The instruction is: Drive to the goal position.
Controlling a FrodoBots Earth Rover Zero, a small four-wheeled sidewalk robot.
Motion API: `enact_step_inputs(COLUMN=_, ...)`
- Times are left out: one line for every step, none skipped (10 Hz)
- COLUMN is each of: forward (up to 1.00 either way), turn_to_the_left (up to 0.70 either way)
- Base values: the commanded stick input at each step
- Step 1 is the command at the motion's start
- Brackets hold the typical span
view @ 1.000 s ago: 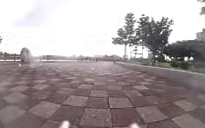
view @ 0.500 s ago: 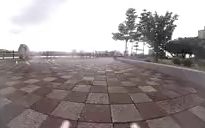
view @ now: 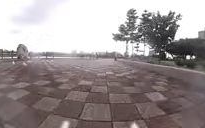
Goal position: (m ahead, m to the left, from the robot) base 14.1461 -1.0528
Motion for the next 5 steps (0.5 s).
enact_step_inputs(forward=0.7, turn_to_the_left=0.0)
enact_step_inputs(forward=0.7, turn_to_the_left=0.0)
enact_step_inputs(forward=0.7, turn_to_the_left=0.0)
enact_step_inputs(forward=0.7, turn_to_the_left=0.0)
enact_step_inputs(forward=0.7, turn_to_the_left=0.0)
